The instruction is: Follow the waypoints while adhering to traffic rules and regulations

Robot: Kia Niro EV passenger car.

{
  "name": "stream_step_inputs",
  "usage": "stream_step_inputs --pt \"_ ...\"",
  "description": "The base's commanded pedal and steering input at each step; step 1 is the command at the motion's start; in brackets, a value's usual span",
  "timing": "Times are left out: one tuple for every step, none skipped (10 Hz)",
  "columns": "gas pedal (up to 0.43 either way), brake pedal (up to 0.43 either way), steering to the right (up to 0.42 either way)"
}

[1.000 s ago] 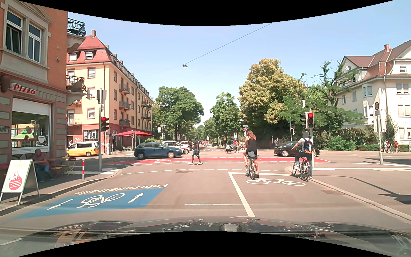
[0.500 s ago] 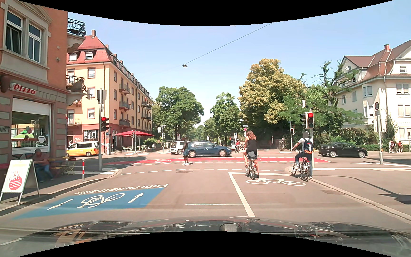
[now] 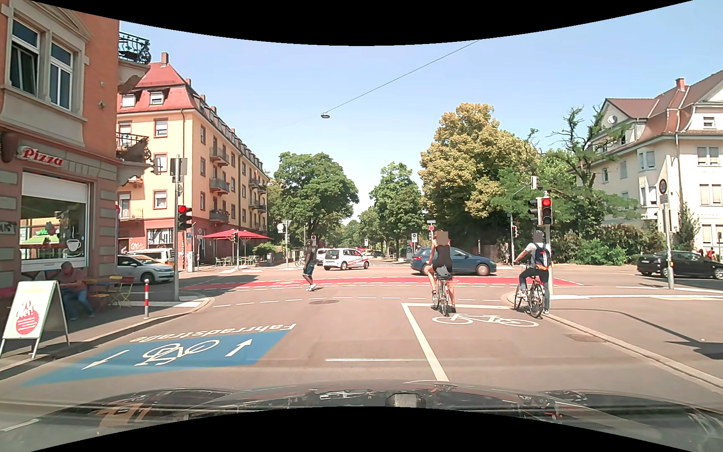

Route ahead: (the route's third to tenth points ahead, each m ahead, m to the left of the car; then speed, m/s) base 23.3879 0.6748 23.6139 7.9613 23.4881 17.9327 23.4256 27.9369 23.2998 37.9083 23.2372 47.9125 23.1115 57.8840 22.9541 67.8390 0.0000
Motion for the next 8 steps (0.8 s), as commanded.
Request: stream_step_inputs --pt "0.000 0.238 0.003" --pt "0.000 0.238 0.003" --pt "0.000 0.238 0.003" --pt "0.000 0.238 0.003" --pt "0.000 0.238 0.003" --pt "0.000 0.238 0.003" --pt "0.000 0.238 0.003" --pt "0.000 0.238 0.003"
